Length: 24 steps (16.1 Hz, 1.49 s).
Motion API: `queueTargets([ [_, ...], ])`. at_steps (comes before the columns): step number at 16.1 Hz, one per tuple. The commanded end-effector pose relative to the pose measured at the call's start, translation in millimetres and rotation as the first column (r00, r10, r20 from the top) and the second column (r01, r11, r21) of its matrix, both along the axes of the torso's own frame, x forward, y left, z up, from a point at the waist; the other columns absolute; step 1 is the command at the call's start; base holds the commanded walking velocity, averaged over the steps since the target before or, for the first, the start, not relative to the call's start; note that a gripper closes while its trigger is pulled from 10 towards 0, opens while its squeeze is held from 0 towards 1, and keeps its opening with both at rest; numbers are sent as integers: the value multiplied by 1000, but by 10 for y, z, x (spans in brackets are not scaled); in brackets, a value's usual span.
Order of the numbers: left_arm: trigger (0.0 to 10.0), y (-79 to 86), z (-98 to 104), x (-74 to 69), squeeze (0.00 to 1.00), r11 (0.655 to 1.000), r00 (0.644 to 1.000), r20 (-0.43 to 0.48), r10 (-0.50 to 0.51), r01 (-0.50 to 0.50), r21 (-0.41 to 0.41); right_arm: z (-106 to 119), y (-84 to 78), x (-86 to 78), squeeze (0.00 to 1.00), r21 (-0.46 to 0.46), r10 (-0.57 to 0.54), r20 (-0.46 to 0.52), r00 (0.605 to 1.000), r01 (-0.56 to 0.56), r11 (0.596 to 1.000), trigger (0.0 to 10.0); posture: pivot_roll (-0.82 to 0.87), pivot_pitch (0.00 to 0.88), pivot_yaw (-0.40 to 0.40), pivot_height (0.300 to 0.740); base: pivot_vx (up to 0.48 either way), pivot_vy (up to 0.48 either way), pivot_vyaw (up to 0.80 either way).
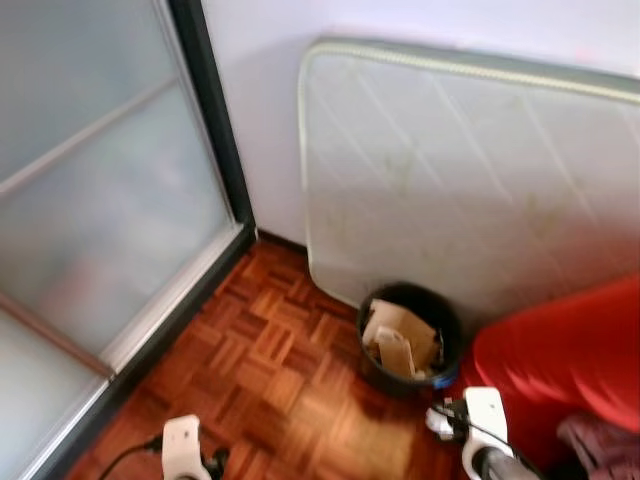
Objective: Clean up the room
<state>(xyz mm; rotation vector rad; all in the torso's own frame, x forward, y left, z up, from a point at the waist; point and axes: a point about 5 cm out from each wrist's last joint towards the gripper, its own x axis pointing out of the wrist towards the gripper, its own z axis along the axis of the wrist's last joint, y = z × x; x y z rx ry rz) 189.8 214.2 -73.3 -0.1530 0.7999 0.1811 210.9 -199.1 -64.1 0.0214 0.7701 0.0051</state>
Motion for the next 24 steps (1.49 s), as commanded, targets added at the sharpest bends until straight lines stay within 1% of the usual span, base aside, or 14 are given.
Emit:
queueTargets([
  [1, 10000, 47, -34, -74, 0, 1000, 999, -39, -4, 5, 16, -49, 61, -63, 0, 26, -11, -25, 1000, 12, 1000, 10000, 11, 160, 34, 740, 300, 0, 0],
  [4, 10000, 34, -24, -52, 0, 1000, 1000, -29, -12, 12, 17, -22, 143, 0, 0, 37, -3, -3, 1000, 3, 999, 10000, 11, 163, 38, 740, 301, 0, 0],
  [6, 10000, 20, -23, -47, 0, 1000, 1000, -26, -16, 16, 17, -10, 142, 19, 0, 43, -15, 6, 1000, 15, 999, 10000, 10, 164, 39, 740, 302, 0, 0],
  [8, 10000, -27, -30, -43, 0, 1000, 999, -24, -23, 24, 15, 8, 103, 44, 0, 52, -26, 11, 1000, 26, 998, 10000, 5, 161, 43, 740, 302, 0, -238],
  [11, 10000, -42, -34, -48, 0, 999, 999, -25, -31, 31, 15, 12, 1, 24, 0, 44, -35, 5, 999, 35, 998, 10000, 3, 154, 45, 740, 303, 0, -746],
  [13, 10000, -44, -33, -47, 0, 999, 999, -22, -33, 34, 16, -8, -59, -33, 0, 35, -39, -4, 999, 39, 999, 10000, 5, 147, 46, 740, 304, 0, 0],
  [20, 10000, -28, -29, -56, 0, 999, 999, -11, -37, 38, 17, -30, -91, -93, 0, 32, -33, -8, 999, 34, 999, 10000, 6, 147, 45, 740, 303, 0, 0],
  [24, 10000, -15, -28, -63, 0, 999, 1000, -7, -28, 28, 15, -27, -76, -88, 0, 31, -25, 1, 1000, 25, 999, 10000, 8, 162, 43, 740, 228, 0, 0],
])
